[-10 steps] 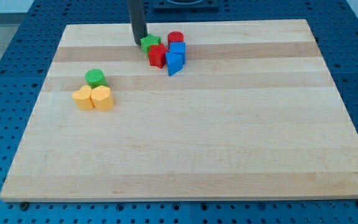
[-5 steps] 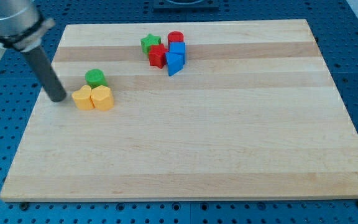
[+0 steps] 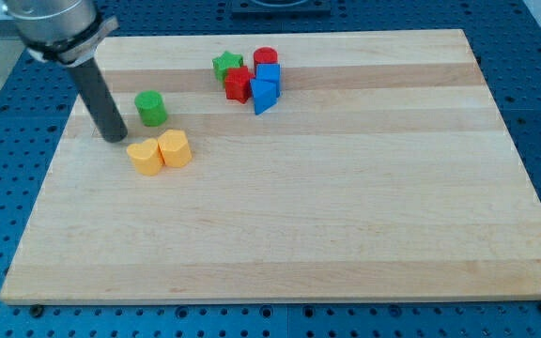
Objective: Place green circle on left to red star
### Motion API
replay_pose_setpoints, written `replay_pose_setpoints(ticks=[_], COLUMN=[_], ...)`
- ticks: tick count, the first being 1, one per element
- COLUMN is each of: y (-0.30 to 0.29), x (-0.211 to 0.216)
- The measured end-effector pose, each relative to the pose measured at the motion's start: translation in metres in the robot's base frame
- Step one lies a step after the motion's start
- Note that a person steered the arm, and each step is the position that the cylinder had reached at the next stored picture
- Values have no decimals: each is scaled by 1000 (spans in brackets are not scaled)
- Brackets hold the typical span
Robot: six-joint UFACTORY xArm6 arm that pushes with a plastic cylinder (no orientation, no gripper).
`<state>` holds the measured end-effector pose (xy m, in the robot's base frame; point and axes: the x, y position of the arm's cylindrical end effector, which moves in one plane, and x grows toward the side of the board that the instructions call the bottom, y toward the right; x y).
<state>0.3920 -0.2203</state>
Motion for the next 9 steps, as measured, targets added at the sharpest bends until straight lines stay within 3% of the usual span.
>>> replay_pose_setpoints(ticks=[2,5,9], y=[78,-7,86], x=[-37,-35,-56])
